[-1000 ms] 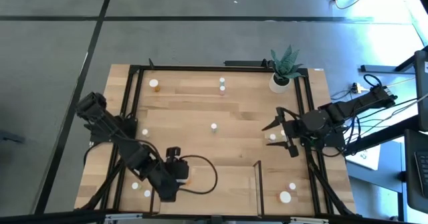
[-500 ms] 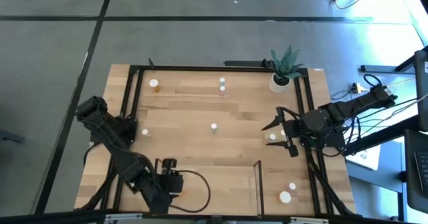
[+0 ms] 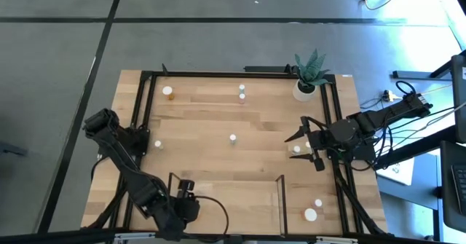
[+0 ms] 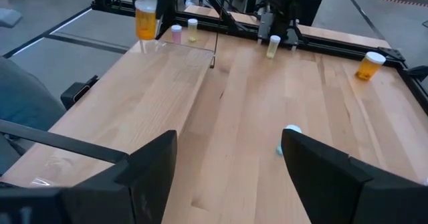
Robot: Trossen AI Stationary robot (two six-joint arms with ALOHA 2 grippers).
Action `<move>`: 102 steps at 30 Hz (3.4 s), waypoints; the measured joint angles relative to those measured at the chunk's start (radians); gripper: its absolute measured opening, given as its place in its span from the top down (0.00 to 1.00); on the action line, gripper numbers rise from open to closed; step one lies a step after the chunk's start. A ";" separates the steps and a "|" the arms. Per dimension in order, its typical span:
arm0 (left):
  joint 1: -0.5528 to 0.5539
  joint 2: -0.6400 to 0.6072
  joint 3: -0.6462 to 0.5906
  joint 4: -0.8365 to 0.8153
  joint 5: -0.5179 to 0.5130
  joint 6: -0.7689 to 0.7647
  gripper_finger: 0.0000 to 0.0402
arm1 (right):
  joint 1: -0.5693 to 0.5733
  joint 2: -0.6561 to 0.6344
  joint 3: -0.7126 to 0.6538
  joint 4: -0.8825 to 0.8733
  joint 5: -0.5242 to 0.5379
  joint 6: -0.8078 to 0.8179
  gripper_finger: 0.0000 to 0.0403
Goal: Pick and place medicine bottles onto shelf by color
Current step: Put the middle orange pill bottle on the shelf, then put the bottom left blue pill bottle on the shelf
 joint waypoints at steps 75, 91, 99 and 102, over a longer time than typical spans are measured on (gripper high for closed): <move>-0.005 0.152 0.000 0.041 0.047 -0.129 0.23 | 0.000 0.000 0.000 -0.001 0.000 0.001 0.33; 0.003 0.124 0.000 0.040 0.040 -0.121 0.21 | 0.000 0.000 0.000 0.000 0.000 0.001 0.33; 0.010 0.085 0.000 0.041 0.040 -0.121 0.21 | 0.000 0.000 0.000 -0.001 0.000 0.001 0.33; 0.019 0.077 0.002 0.041 0.040 -0.120 0.21 | 0.000 0.000 0.000 0.000 0.000 0.000 0.33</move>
